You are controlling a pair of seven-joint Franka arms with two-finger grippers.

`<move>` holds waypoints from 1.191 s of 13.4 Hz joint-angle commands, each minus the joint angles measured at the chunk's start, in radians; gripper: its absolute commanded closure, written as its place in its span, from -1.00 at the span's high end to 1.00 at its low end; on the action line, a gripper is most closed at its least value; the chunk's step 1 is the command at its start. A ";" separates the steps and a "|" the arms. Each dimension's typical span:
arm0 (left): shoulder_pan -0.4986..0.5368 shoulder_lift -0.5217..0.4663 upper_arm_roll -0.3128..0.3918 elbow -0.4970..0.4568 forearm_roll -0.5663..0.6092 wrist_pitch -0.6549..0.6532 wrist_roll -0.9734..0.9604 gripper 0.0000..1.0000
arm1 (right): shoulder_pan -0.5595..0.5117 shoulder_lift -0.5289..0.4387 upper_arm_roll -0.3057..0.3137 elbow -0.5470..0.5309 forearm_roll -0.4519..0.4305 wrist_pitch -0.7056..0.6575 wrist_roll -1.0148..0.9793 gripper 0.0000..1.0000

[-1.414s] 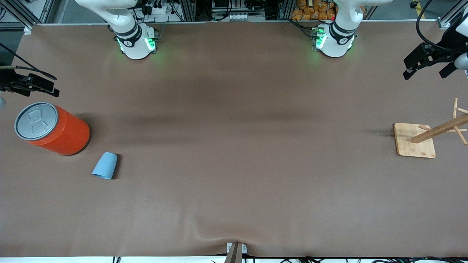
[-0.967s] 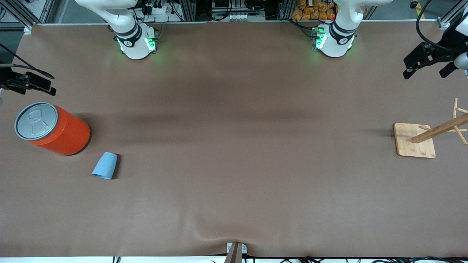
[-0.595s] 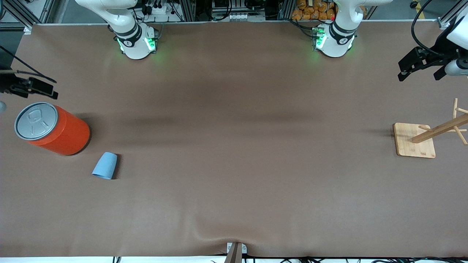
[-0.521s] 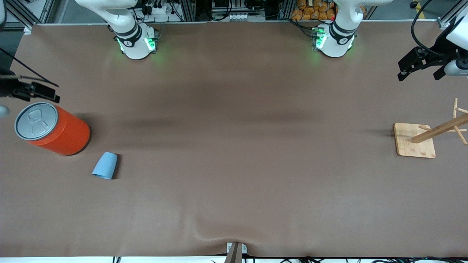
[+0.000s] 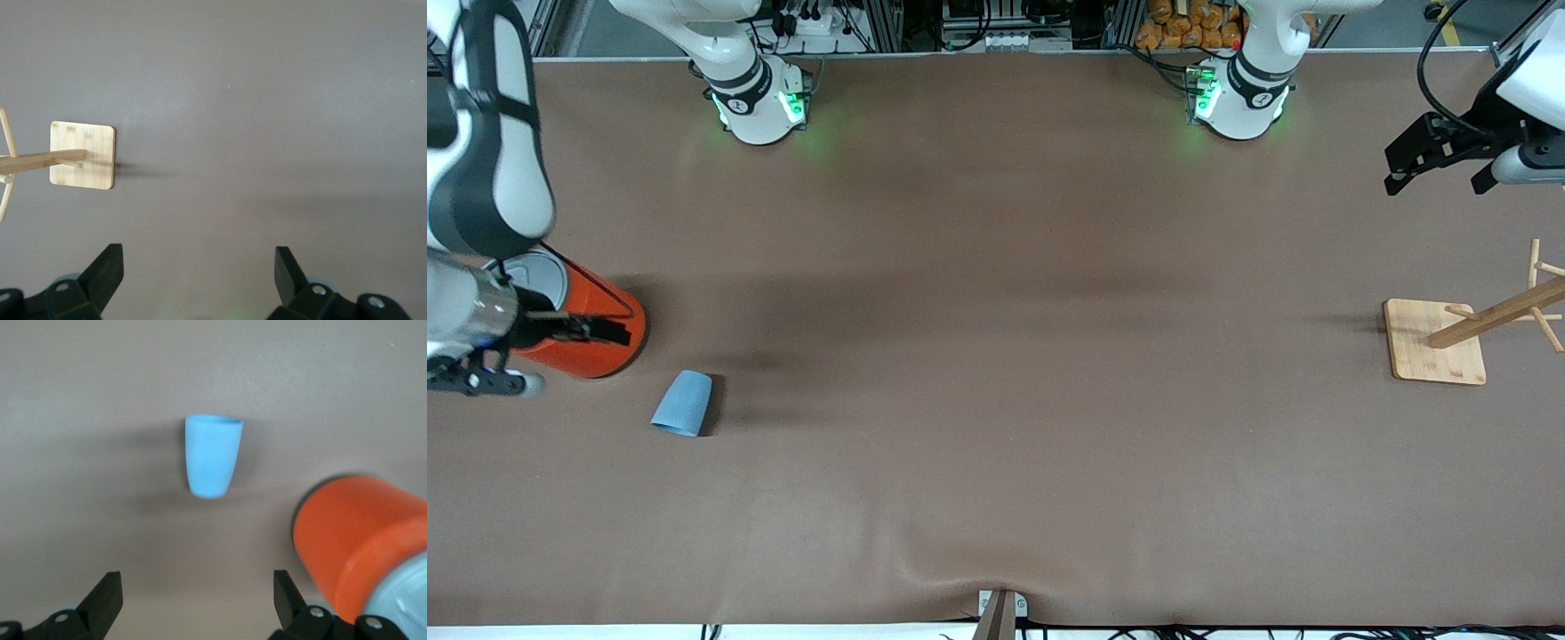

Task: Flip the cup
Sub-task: 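Reach the right gripper down to the light blue cup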

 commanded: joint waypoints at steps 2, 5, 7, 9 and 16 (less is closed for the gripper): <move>0.000 0.007 -0.007 0.017 -0.013 -0.018 0.012 1.00 | -0.013 0.156 0.004 0.019 -0.001 0.158 -0.041 1.00; -0.006 0.009 -0.009 0.018 -0.013 -0.018 0.011 1.00 | -0.015 0.210 0.004 0.019 -0.001 0.222 -0.042 1.00; -0.016 0.024 -0.007 0.021 -0.012 -0.017 0.009 1.00 | -0.013 0.242 0.004 0.019 -0.001 0.254 -0.042 1.00; -0.018 0.027 -0.007 0.024 -0.012 -0.015 0.009 1.00 | -0.013 0.285 0.006 0.019 0.000 0.319 -0.039 1.00; -0.016 0.029 -0.007 0.026 -0.010 -0.013 0.011 1.00 | -0.010 0.360 0.006 -0.014 0.076 0.377 -0.044 1.00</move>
